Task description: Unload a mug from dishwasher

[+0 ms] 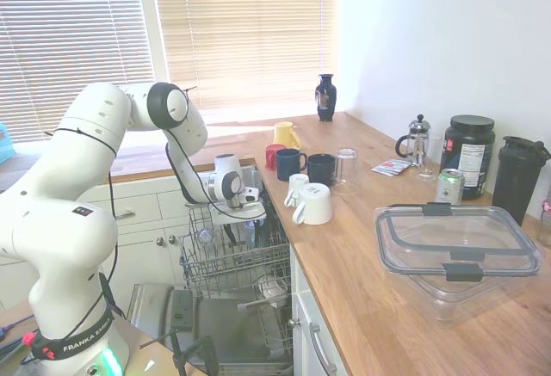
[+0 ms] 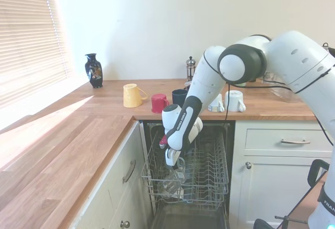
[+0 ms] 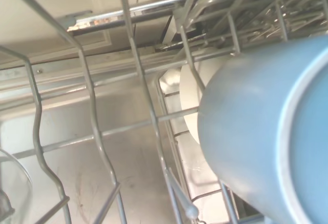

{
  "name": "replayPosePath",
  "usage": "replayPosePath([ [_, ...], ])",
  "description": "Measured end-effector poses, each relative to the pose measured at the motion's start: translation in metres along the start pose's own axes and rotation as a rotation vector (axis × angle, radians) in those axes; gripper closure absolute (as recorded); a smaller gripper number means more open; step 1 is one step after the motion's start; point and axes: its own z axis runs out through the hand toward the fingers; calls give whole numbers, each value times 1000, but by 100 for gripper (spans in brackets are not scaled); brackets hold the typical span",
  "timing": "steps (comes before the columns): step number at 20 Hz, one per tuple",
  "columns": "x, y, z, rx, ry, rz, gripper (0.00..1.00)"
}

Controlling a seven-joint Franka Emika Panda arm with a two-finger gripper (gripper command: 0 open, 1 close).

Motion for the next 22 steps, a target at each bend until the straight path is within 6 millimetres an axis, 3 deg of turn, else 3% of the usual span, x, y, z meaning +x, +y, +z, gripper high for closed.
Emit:
replayPosePath([
  [3, -1, 5, 8, -9, -9, 6, 0],
  [4, -2, 6, 10, -10, -12, 9, 100],
  [11, 3, 16, 14, 3, 1, 40, 100],
  [22, 8, 13, 14, 37, 9, 89, 100],
])
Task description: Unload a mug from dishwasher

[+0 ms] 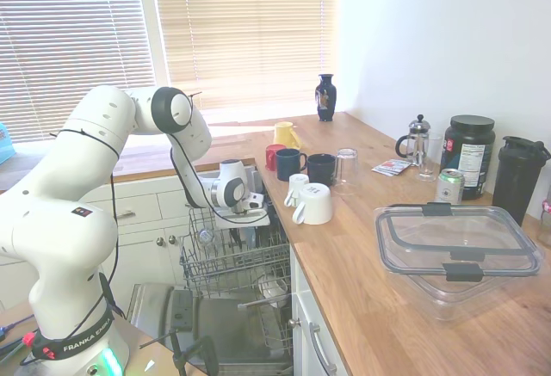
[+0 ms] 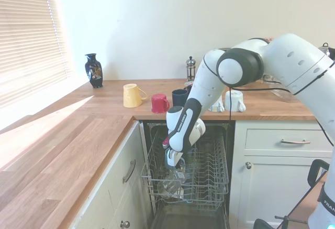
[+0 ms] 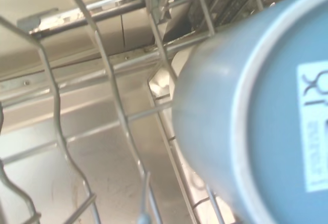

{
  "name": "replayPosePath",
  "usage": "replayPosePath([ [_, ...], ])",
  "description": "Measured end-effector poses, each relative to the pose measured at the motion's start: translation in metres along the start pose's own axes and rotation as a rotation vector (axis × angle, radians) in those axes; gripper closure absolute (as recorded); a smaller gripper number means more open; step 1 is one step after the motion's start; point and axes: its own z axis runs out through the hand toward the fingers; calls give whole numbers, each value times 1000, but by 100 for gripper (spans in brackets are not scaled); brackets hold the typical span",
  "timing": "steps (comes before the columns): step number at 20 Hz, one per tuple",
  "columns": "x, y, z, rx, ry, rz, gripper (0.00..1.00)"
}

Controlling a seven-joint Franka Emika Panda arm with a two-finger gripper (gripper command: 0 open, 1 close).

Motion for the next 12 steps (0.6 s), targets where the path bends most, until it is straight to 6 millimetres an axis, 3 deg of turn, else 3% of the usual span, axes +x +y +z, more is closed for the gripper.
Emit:
replayPosePath([
  [12, 7, -2, 6, 4, 6, 10, 100],
])
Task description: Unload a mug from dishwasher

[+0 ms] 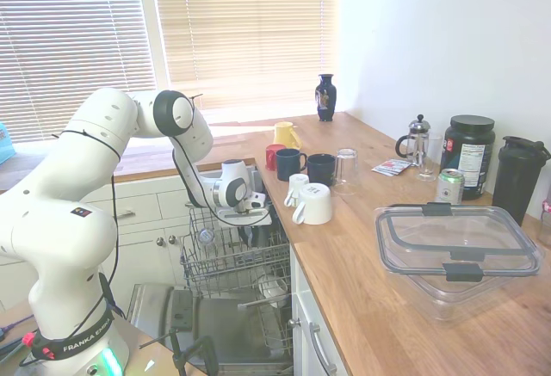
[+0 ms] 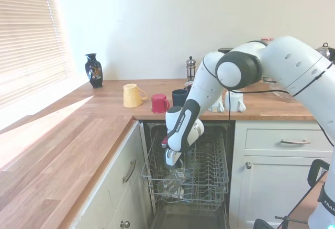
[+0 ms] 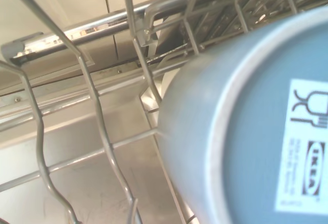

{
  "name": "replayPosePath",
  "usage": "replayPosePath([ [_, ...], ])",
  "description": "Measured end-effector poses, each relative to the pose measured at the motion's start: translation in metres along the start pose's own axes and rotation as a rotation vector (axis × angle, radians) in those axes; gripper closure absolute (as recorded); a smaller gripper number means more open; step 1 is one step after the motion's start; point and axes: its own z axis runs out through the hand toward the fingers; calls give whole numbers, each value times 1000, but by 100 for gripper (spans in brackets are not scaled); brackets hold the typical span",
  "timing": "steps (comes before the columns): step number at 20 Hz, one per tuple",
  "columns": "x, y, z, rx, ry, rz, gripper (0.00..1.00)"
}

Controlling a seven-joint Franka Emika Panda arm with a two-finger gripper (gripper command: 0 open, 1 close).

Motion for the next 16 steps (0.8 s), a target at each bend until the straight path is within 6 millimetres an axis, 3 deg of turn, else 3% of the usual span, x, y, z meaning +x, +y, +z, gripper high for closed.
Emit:
replayPosePath([
  [11, 0, 1, -3, -1, 5, 1, 100],
  [16, -17, -1, -10, 3, 23, -22, 100],
])
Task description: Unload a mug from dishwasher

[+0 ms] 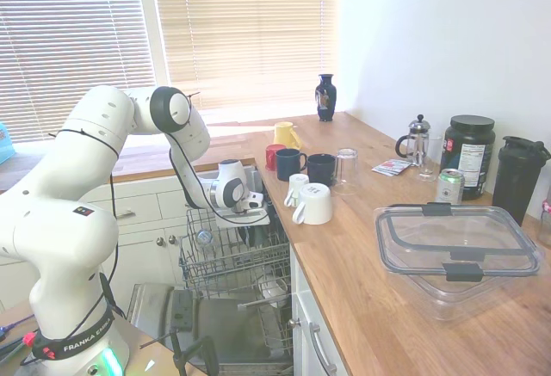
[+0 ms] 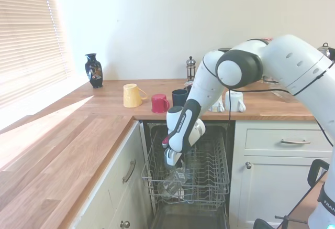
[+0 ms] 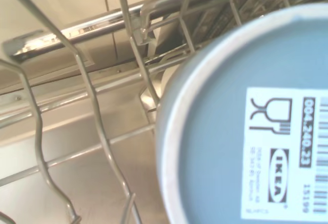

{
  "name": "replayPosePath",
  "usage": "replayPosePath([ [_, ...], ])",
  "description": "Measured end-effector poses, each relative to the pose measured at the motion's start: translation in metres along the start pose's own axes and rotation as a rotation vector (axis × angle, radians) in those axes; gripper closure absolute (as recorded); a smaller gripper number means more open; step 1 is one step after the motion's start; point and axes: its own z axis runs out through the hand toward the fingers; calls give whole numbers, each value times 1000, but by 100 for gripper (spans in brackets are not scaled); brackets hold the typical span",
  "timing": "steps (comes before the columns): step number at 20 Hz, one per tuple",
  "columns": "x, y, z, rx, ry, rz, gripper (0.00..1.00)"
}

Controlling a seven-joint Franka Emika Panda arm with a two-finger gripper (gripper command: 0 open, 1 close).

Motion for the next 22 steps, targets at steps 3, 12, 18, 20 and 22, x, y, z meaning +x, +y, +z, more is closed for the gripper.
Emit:
replayPosePath([
  [3, -22, -5, -13, 1, 7, -26, 100],
  [12, -47, 8, -73, 2, 51, -33, 100],
  [18, -51, 16, -132, -1, 105, -20, 100],
  [20, -47, 19, -157, -7, 125, -14, 100],
  [22, -42, 21, -183, -14, 143, -5, 100],
])
